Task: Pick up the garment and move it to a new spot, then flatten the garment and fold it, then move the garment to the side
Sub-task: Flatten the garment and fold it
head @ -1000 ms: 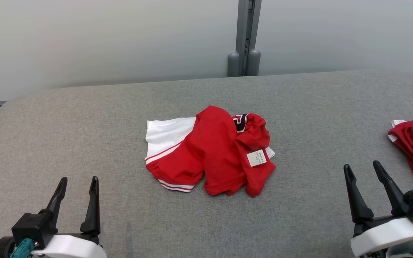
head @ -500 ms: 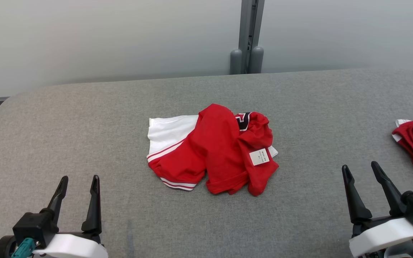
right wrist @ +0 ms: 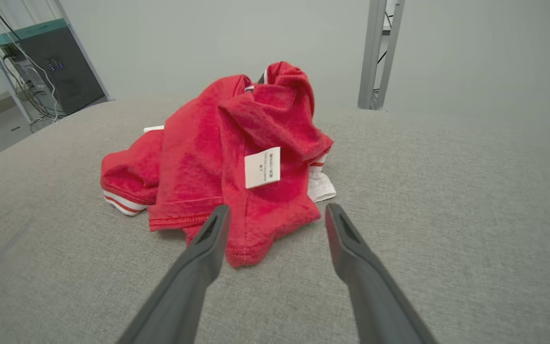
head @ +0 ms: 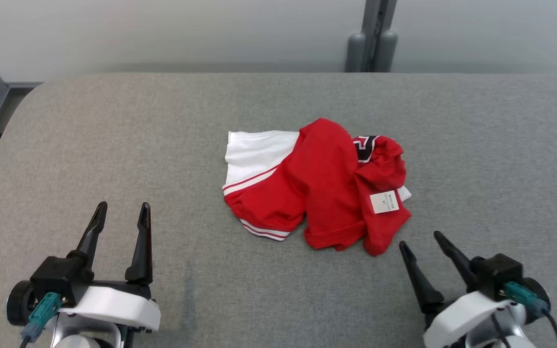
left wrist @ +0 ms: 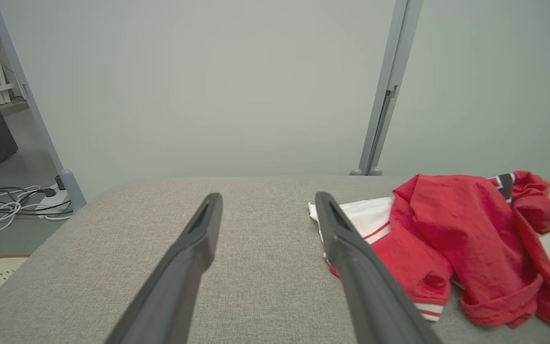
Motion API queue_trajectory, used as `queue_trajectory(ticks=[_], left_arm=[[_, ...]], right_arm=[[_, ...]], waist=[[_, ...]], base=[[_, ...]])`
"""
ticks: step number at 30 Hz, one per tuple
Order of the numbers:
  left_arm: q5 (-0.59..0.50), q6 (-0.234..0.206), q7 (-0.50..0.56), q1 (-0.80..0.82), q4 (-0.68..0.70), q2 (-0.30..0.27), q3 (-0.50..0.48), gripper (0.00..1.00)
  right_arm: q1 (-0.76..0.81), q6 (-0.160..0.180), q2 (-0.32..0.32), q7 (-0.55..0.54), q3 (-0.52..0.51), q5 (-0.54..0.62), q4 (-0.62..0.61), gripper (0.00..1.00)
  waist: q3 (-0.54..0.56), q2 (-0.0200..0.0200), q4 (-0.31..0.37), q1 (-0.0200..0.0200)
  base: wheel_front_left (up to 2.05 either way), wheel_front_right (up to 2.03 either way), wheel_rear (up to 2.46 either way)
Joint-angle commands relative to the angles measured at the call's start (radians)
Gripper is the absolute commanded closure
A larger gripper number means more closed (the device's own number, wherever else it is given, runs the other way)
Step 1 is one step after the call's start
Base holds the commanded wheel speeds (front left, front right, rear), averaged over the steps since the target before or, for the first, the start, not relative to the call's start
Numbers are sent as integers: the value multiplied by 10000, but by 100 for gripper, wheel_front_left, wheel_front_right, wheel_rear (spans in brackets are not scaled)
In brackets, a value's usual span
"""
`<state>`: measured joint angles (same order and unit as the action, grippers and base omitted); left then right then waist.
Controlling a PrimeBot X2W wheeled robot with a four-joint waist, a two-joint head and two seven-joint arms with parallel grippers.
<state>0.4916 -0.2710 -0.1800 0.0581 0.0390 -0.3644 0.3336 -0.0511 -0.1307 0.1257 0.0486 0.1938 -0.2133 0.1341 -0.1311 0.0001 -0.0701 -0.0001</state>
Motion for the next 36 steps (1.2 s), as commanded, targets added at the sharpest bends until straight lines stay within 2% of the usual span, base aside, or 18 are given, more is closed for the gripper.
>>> queue_trajectory(ticks=[1, 7, 15, 16, 17, 18, 24, 36], left_arm=[[-74, 41, -58, 216, -49, 28, 2, 0], [-91, 150, -236, 545, -253, 212, 137, 0], [-129, 293, -406, 934, -558, 353, 246, 0], [-134, 304, -436, 978, -589, 368, 253, 0], [-134, 320, -450, 1015, -619, 386, 255, 0], [-132, 324, -471, 1032, -646, 400, 259, 0], [-101, 389, -593, 1127, -825, 461, 231, 0], [-45, 483, -700, 1202, -1052, 430, 167, 0]], right_arm=[[-258, -2, 41, 83, 150, -130, 242, 0], [-1212, -2, -11, 431, 887, -352, 1984, 0], [-2588, -2, -51, 1025, 1359, -524, 4093, 0], [-2728, -2, -58, 1122, 1319, -565, 4302, 25], [-2872, -2, -63, 1240, 1284, -589, 4476, 91], [-2982, -2, -60, 1341, 1266, -628, 4616, 100], [-3298, -2, 260, 1962, 856, -745, 4409, 100], [-3157, -2, 963, 2177, -880, 48, 947, 100]], waist=[[-252, -1, -238, 1], [-611, -1, -588, 1], [-941, -1, -731, 1], [-964, -1, -732, 1], [-986, -1, -726, 1], [-1011, -1, -717, 1], [-1054, -1, -542, 1], [-920, -1, 194, 1]], base=[[0, 0, 0], [0, 0, 0], [0, 0, 0], [0, 0, 0], [0, 0, 0], [0, 0, 0], [0, 0, 0], [0, 0, 0]])
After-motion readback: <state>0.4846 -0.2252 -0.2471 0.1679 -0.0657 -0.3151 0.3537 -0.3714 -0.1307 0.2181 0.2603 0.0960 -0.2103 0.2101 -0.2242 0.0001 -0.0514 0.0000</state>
